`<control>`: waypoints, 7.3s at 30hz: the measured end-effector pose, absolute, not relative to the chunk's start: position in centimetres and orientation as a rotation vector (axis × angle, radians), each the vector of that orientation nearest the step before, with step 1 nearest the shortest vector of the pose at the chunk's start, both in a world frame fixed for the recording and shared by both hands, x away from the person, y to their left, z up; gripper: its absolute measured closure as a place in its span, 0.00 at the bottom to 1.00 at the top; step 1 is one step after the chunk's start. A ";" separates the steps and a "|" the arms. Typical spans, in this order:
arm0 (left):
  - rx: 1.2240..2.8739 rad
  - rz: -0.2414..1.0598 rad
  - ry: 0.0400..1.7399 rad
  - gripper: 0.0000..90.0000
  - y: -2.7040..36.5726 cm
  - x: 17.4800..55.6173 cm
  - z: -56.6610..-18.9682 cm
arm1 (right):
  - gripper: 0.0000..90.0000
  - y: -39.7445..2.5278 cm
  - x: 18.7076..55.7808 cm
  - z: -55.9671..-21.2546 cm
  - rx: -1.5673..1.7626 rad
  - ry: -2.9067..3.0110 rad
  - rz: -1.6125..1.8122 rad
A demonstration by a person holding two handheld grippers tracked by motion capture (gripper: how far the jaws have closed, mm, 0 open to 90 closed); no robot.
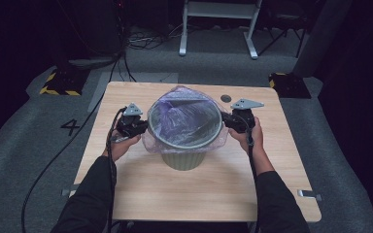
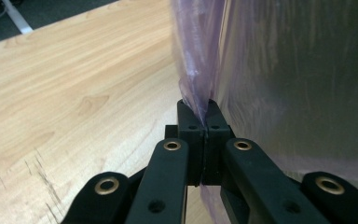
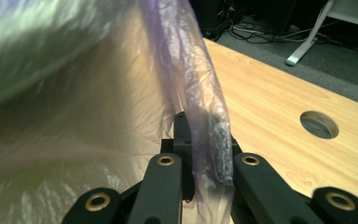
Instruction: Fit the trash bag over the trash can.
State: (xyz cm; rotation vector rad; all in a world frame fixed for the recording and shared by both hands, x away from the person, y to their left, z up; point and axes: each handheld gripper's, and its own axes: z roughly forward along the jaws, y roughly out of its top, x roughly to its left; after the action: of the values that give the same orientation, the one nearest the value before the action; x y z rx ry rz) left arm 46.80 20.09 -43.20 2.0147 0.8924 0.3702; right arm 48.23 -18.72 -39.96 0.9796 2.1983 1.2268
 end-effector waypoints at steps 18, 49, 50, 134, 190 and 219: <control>1.867 0.519 0.756 0.42 25.2 40.1 -40.5 | 0.44 -22.6 44.2 -37.7 0.836 2.074 1.296; 2.023 0.520 0.488 0.99 19.7 37.6 -40.4 | 0.44 -22.7 39.3 -34.9 0.665 2.057 1.255; 2.036 0.523 0.488 0.99 19.7 37.7 -40.6 | 0.40 -22.9 39.2 -34.9 0.661 2.065 1.284; 2.024 0.459 0.595 0.99 19.9 39.3 -43.8 | 1.00 -18.1 47.9 -33.6 0.847 2.111 1.353; 2.132 0.434 0.599 1.00 18.6 41.3 -46.2 | 1.00 -17.4 52.3 -38.0 0.993 2.224 1.281; 2.239 0.438 0.577 0.92 17.9 40.2 -48.0 | 0.95 -23.3 47.7 -41.4 0.936 2.216 1.439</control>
State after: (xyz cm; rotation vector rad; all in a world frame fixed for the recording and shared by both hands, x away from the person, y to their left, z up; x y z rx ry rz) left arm 40.21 17.93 -47.96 2.2386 0.5767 0.4379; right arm 47.74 -23.31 -41.39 0.9358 2.2160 1.4387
